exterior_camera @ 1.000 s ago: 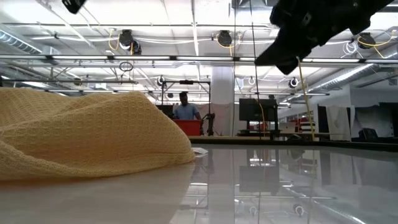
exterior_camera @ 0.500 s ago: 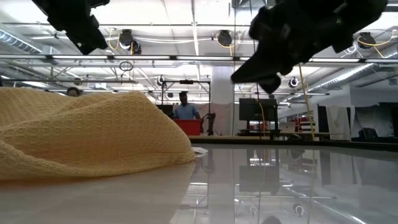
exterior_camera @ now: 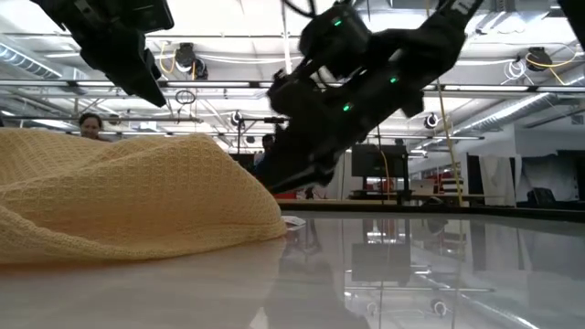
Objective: Roll towel into tight, uniform cylinder
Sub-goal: Roll the yellow towel
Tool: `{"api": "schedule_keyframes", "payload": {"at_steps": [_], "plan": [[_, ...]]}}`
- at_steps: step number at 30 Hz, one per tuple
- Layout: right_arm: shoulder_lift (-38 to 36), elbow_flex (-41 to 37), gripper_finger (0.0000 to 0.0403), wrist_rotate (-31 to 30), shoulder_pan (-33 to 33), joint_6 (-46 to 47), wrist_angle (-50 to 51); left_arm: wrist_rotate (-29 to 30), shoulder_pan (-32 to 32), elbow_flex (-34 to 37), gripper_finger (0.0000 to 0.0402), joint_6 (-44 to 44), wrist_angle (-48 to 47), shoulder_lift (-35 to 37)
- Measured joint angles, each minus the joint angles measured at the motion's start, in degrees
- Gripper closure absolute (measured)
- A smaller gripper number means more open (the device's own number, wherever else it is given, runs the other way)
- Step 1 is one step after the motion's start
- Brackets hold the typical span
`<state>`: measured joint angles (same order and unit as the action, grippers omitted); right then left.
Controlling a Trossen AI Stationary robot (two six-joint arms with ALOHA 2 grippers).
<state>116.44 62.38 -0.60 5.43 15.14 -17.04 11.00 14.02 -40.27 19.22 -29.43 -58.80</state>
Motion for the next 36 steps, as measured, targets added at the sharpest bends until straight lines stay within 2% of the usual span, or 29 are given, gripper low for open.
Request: {"api": "schedule_keyframes", "payload": {"at_steps": [5, 9, 13, 20, 22, 31, 36], "plan": [[4.95, 4.1, 0.0235, 0.92, -0.02, -0.94, 1.48, 0.0, 0.0, 0.0, 0.04, -0.02, 0.04, -0.47], [6.08, 4.68, 0.0242, 0.35, 0.0, -1.21, 1.94, 0.0, 0.0, 0.0, 0.04, -0.02, 0.46, -0.46], [6.14, 4.62, 0.0279, 0.02, 0.0, -2.41, 2.25, 0.0, 0.0, 0.0, 0.04, -0.04, 0.5, -0.46], [5.17, 4.46, 0.0385, -2.47, 0.02, -5.51, 4.07, 0.0, 0.0, 0.0, 0.04, -0.04, 0.67, -0.46], [4.58, 4.42, 0.0397, -2.51, 0.03, -6.47, 4.36, 0.05, 0.0, 0.0, 0.04, -0.07, 0.78, -0.44], [-1.01, 4.33, 0.0398, -3.8, 0.29, -7.89, 9.23, 1.31, 0.0, 0.0, 0.04, -0.12, 0.77, -0.44], [-0.16, 4.26, 0.0343, -4.46, 1.14, -6.65, 8.01, 1.51, 0.0, 0.0, 0.04, -0.15, 1.13, -0.44]]}}
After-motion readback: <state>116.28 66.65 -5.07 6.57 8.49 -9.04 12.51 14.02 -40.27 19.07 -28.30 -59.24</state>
